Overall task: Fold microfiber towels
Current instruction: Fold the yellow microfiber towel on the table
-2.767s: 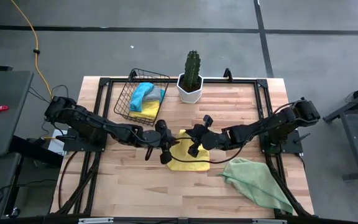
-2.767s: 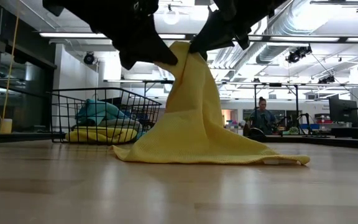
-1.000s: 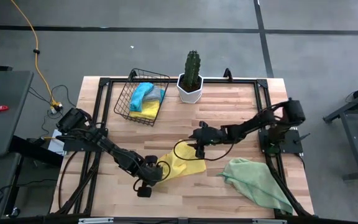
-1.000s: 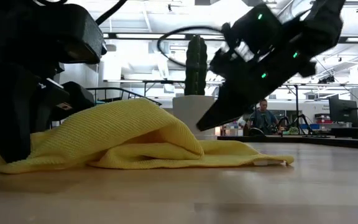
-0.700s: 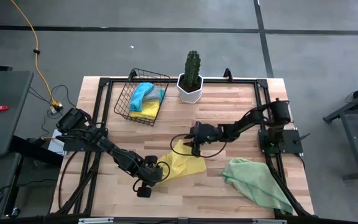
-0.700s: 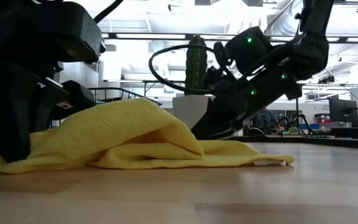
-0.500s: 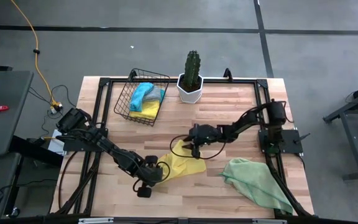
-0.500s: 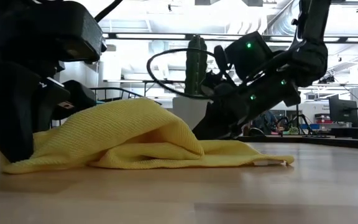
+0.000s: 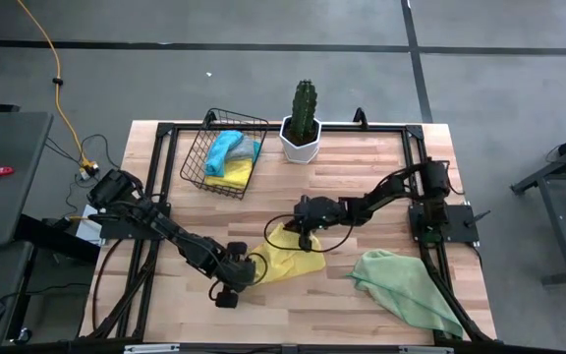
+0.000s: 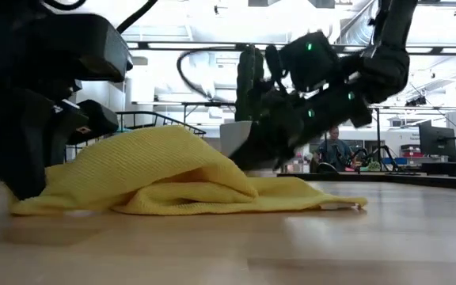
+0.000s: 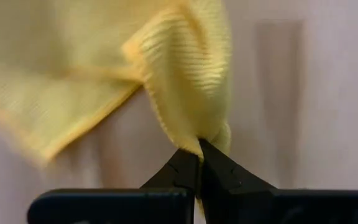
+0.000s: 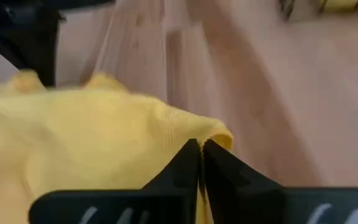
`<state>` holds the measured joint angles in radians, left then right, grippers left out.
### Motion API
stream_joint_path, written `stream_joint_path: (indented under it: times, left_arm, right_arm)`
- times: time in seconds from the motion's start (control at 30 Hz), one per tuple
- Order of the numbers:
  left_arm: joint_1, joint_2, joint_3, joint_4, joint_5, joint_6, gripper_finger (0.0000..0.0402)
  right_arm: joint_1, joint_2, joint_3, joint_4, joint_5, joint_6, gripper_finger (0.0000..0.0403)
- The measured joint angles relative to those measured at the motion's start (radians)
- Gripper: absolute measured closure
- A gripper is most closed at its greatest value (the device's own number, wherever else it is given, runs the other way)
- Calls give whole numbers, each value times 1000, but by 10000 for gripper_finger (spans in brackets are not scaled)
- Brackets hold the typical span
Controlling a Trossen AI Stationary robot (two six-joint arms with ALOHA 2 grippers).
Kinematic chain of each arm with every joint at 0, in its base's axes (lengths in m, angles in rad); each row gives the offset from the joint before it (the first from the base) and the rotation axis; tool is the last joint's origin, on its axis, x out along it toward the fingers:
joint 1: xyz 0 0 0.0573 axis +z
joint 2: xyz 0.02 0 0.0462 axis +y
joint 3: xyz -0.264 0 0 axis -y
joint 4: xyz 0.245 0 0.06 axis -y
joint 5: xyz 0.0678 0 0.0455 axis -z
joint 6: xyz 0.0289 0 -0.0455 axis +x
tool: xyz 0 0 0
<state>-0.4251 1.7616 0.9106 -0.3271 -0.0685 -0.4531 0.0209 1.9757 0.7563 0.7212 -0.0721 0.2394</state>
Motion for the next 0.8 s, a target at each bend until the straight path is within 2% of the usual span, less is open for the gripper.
stream_joint_path:
  times: [0.13, 0.23, 0.43, 0.7, 0.8]
  left_arm:
    - [0, -71, -1, -95, -60, -35, 401]
    - [-3, -152, 0, -169, -116, -51, 401]
    - [-1, -368, 0, -283, -241, -65, 401]
    - [24, -599, 15, -263, -570, 61, 402]
    - [59, -639, 15, -221, -599, 100, 402]
  right_arm:
    - [6, -106, -6, -58, 43, -57, 400]
    - [24, -232, -6, -159, 98, -117, 401]
    - [95, -494, -6, -392, 288, -225, 402]
    - [212, -761, -6, -621, 589, -274, 402]
    - [248, -830, -6, -684, 675, -266, 402]
